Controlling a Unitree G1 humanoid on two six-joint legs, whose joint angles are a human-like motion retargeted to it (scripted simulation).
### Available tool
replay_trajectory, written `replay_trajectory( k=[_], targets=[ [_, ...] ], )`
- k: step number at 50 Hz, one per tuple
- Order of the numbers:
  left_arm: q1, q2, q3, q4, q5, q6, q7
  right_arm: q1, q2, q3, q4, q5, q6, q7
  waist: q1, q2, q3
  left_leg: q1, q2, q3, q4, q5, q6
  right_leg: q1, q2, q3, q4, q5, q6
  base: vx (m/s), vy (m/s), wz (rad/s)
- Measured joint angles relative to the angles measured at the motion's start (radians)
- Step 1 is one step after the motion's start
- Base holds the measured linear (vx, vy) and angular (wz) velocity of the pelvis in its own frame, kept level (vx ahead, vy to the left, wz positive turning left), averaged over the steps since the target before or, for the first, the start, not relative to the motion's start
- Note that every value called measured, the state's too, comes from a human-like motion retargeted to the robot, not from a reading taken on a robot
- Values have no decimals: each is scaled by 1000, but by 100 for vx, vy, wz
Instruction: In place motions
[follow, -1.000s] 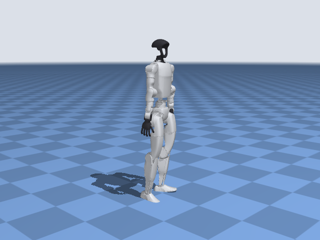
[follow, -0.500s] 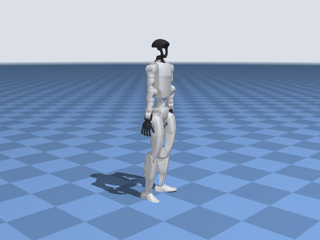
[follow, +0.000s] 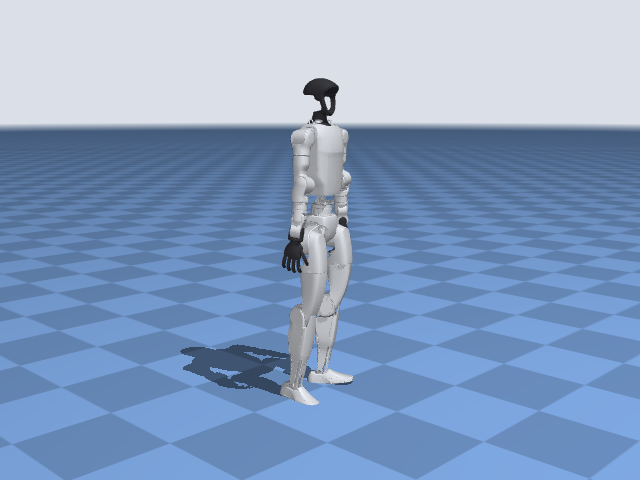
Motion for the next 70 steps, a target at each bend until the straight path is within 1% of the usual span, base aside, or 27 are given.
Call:
replay_trajectory(
  k=[70],
  targets=[
    [4, -1, 9, 2, 2, 1, 4, -1, 2, 3, 0, -2, 4, -11, -5, -1, -1, -1, 3, 6, 6, -1, 2, -2, 2, 8, 3, -2, -2, 0, 0, 0]
  ],
)
